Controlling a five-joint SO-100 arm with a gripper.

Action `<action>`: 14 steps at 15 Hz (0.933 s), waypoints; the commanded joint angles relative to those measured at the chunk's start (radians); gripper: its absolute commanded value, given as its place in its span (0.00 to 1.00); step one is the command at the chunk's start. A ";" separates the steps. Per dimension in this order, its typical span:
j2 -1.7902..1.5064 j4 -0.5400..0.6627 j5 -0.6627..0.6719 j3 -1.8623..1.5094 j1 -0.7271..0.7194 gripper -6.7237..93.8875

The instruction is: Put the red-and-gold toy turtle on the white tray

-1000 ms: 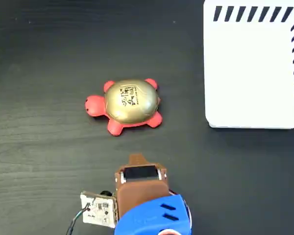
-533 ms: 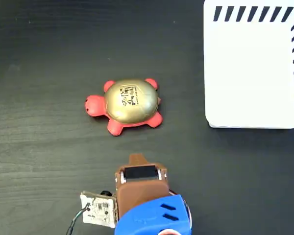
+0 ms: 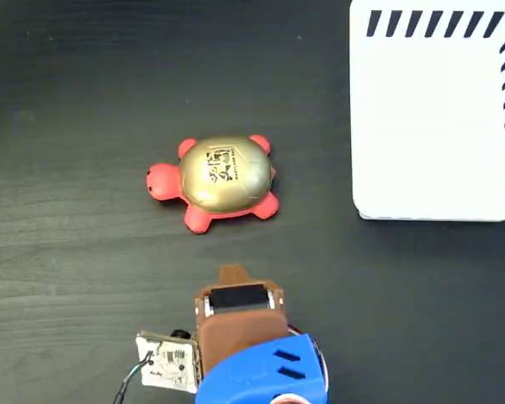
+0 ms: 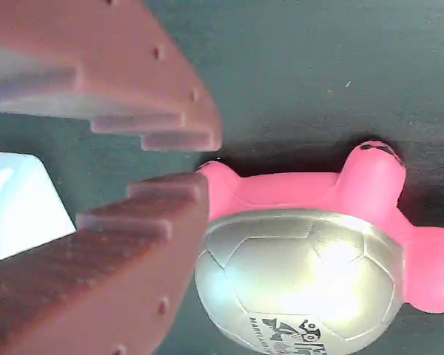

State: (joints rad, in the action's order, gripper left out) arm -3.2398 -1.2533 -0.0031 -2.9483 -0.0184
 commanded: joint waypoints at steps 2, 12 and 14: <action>0.164 0.058 0.028 0.067 -0.057 0.07; 1.152 -0.069 0.173 0.956 0.031 0.07; 1.273 -0.127 0.172 1.063 0.028 0.07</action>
State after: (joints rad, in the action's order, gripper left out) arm -2.0064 -1.3438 0.1519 -2.0049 0.0000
